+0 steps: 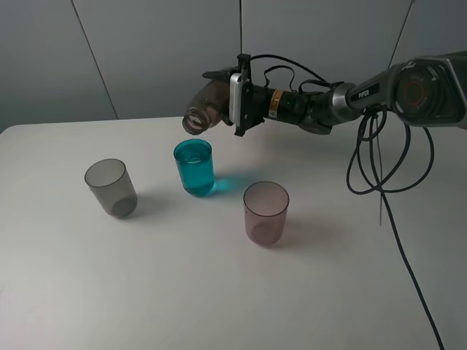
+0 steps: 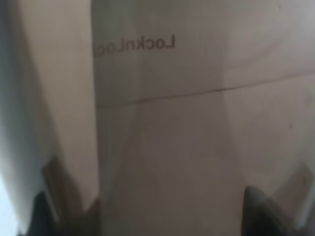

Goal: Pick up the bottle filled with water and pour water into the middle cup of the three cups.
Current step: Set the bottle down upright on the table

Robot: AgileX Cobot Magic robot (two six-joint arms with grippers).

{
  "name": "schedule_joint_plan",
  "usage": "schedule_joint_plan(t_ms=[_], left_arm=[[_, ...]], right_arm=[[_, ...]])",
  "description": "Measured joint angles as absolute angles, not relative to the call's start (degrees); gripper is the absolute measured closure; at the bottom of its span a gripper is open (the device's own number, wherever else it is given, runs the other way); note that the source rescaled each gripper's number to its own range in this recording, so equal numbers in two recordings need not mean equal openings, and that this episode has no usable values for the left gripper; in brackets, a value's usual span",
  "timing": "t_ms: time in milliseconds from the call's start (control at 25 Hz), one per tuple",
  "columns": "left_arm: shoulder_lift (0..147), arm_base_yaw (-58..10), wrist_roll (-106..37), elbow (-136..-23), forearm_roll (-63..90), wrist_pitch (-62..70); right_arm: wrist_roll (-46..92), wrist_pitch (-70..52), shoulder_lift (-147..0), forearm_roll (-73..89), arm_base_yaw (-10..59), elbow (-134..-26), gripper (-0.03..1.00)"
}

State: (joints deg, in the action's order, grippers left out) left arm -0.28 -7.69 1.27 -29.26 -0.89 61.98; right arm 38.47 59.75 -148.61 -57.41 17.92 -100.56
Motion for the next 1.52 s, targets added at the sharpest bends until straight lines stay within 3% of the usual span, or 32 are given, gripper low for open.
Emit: schedule_joint_plan(t_ms=[400, 640, 1000, 1240, 1520], left_arm=[[-0.3, -7.7, 1.3, -29.3, -0.9, 62.0], [-0.3, -7.7, 1.3, -29.3, -0.9, 62.0], [-0.3, -7.7, 1.3, -29.3, -0.9, 62.0], [-0.3, -7.7, 1.3, -29.3, -0.9, 62.0], [-0.3, -7.7, 1.3, -29.3, -0.9, 62.0]], right_arm=[[-2.7, 60.8, -145.8, -52.0, 17.9, -100.4, 0.97], [-15.2, 53.6, -138.8, -46.4, 17.7, -94.3, 0.97], [-17.0, 37.1, -123.0, -28.5, 12.0, -74.2, 0.97], [-7.1, 41.4, -117.3, -7.9, 10.0, -59.9, 0.97], [0.6, 51.0, -117.3, 1.2, 9.9, -47.9, 0.97]])
